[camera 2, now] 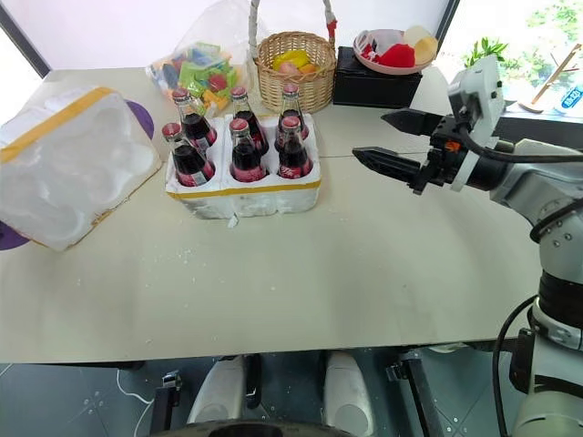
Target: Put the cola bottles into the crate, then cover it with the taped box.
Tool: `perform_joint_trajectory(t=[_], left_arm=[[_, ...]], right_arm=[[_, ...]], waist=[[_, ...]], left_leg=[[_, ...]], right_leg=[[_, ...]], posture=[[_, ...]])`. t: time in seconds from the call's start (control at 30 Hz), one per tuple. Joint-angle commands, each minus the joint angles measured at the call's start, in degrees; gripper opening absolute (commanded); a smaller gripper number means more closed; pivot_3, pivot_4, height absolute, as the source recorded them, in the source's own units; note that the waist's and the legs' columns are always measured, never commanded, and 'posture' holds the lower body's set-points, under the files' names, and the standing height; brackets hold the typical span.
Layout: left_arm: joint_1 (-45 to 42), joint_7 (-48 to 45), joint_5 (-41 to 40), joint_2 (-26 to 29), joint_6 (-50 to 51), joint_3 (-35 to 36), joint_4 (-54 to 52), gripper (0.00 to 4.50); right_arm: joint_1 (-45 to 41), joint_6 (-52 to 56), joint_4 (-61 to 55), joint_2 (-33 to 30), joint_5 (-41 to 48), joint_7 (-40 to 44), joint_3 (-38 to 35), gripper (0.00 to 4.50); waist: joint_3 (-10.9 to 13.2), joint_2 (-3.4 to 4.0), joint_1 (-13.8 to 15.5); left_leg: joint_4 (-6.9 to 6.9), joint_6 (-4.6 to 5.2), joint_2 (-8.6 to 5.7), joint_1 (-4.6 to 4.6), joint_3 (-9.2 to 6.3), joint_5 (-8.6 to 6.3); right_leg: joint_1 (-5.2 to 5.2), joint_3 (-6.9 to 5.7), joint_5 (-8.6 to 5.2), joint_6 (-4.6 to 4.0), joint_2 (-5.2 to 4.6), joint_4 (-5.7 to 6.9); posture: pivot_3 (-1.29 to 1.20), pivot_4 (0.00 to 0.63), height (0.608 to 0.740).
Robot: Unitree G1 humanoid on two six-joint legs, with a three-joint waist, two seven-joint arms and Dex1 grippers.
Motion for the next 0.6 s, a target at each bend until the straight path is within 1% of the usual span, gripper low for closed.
perform_joint_trajectory(t=[0.03,0.1,0.13,0.2,0.23,0.3,0.4,0.47,0.53,0.6], left_arm=[[-4.3,-0.5,0.7,-0.4,0.4,0.0,0.7,4.50],[-5.8,-1.2,0.6,-1.1,1.1,0.1,1.0,4.50],[-6.5,-1.6,0.4,-1.5,1.6,0.4,1.2,4.25],[-7.1,-1.8,0.3,-2.1,1.9,0.6,1.5,3.60],[-7.2,-2.0,0.3,-2.3,1.9,0.6,1.5,3.14],[-7.2,-2.2,0.4,-2.3,1.9,0.5,1.6,2.02],[-6.8,-2.7,0.8,-2.1,0.7,0.2,1.1,0.53],[-7.1,-1.8,-0.1,-1.7,-0.7,1.1,0.6,0.53],[-7.8,0.0,-1.9,-1.4,-2.9,3.0,-0.2,0.53],[-8.3,4.5,-3.5,-1.6,-7.6,5.1,-1.6,0.53]], right_arm=[[0.8,0.5,-3.9,-2.1,2.3,-0.9,-4.0,4.41],[1.6,0.7,-4.7,-2.8,2.8,-1.1,-4.5,4.41],[1.8,0.9,-4.9,-3.0,3.1,-1.3,-4.7,4.48],[2.2,1.0,-5.5,-3.5,3.3,-1.7,-4.7,4.50],[2.5,0.9,-5.8,-3.8,3.2,-1.6,-4.6,4.50],[2.9,0.8,-6.0,-4.2,3.4,-1.7,-4.4,4.50],[3.2,3.2,-5.9,-5.1,7.0,-0.3,-4.9,4.50],[3.7,3.6,-6.6,-5.6,8.5,0.4,-5.2,4.50],[4.4,2.1,-7.7,-5.8,7.4,-0.2,-4.8,4.50],[4.5,1.5,-7.5,-5.2,6.8,-1.8,-4.7,4.50]], waist=[[0.0,-0.06,0.0],[0.0,-0.08,0.1],[0.0,-0.08,0.0],[0.0,-0.08,0.0],[0.0,-0.08,0.0],[0.0,-0.08,-0.1],[0.0,-0.08,-0.2],[0.0,-0.08,-0.1],[0.0,-0.10,-0.1],[0.0,-0.12,-0.1]], left_leg=[[0.01,0.00,0.00,0.00,-0.01,0.00],[0.04,0.00,0.00,0.00,-0.02,0.00],[0.06,0.00,0.00,-0.01,-0.02,0.00],[0.08,0.00,0.00,-0.01,-0.02,0.00],[0.08,0.00,0.00,-0.01,-0.02,0.00],[0.08,0.01,0.00,-0.01,-0.02,0.00],[0.08,0.01,0.00,-0.01,-0.03,0.01],[0.08,0.01,0.00,-0.01,-0.03,0.01],[0.08,0.01,0.00,-0.01,-0.04,0.01],[0.10,0.01,0.01,-0.01,-0.05,0.01]], right_leg=[[0.01,0.00,0.00,0.00,0.00,0.00],[0.02,0.00,0.00,0.00,0.00,0.00],[0.03,0.00,0.00,-0.01,0.00,0.00],[0.05,0.01,0.00,-0.01,-0.02,0.00],[0.05,0.01,0.00,-0.01,-0.01,0.00],[0.04,0.01,0.00,-0.01,-0.01,0.01],[0.03,0.01,0.00,0.00,0.00,0.02],[0.03,0.01,0.01,0.00,0.00,0.02],[0.03,0.00,0.00,0.00,0.00,0.02],[0.05,0.01,0.00,0.00,0.00,0.02]], posture=[[0.00,0.150,0.740],[0.00,0.150,0.740],[0.00,0.150,0.740],[0.00,0.150,0.740],[0.00,0.150,0.740],[0.00,0.150,0.740],[0.00,0.150,0.740],[0.00,0.150,0.740],[0.00,0.150,0.740],[0.00,0.150,0.740]])
